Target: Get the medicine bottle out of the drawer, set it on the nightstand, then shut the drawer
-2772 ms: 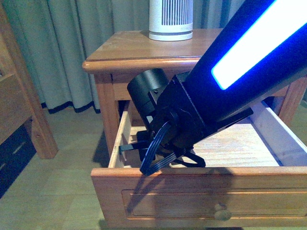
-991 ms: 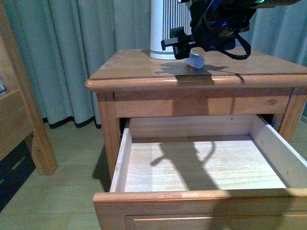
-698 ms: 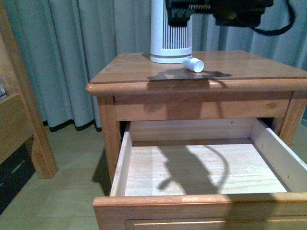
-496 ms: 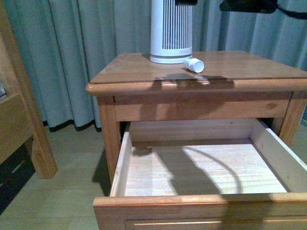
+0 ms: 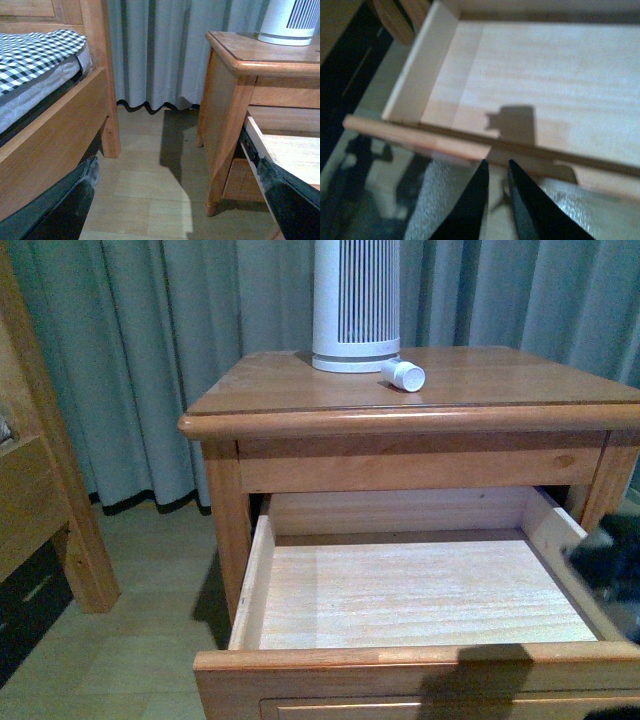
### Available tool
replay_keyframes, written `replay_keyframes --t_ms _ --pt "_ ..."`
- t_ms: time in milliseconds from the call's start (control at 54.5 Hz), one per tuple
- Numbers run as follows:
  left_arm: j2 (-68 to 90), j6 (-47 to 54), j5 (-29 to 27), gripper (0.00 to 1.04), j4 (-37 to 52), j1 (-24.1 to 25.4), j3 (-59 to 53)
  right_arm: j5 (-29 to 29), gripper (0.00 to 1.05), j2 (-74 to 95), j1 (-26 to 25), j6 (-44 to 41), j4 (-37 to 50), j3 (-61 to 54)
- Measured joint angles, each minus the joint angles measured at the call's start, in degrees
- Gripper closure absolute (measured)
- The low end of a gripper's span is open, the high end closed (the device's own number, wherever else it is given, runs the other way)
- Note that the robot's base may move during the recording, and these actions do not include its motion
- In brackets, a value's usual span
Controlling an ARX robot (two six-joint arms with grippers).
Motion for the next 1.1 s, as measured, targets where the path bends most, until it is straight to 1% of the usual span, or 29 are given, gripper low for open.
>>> replay_keyframes --t_ms 110,220,349,441,624,789,991,1102 --pt "0.0 0.0 0.0 0.07 0.0 0.0 0.0 3.2 1.02 6.4 -0.8 -1.3 7.1 -1.3" --pt "0.0 0.0 0.0 0.07 0.0 0.0 0.0 5.8 1.02 14.2 -3.5 -5.7 16.7 -0.5" --pt "0.0 0.0 0.0 0.07 0.0 0.0 0.0 6.4 1.02 21.9 -6.3 -11.6 24.3 2.1" --pt "0.0 0.0 0.0 0.07 0.0 0.0 0.0 6.6 1.02 27.7 -8.3 -16.8 28.6 6.4" --pt "0.0 0.0 0.0 0.07 0.0 0.0 0.0 6.4 1.02 38.0 -12.1 -25.9 30.4 16.7" --pt "0.0 0.0 0.0 0.07 0.0 0.0 0.0 4.9 1.02 46.8 -15.3 -33.4 29.0 28.7" --pt "0.0 0.0 0.0 0.07 0.0 0.0 0.0 3.9 1.02 51.2 -17.7 -37.6 26.9 38.6" --pt "0.0 0.0 0.0 0.07 0.0 0.0 0.0 3.0 1.02 52.9 -18.5 -38.2 23.8 42.5"
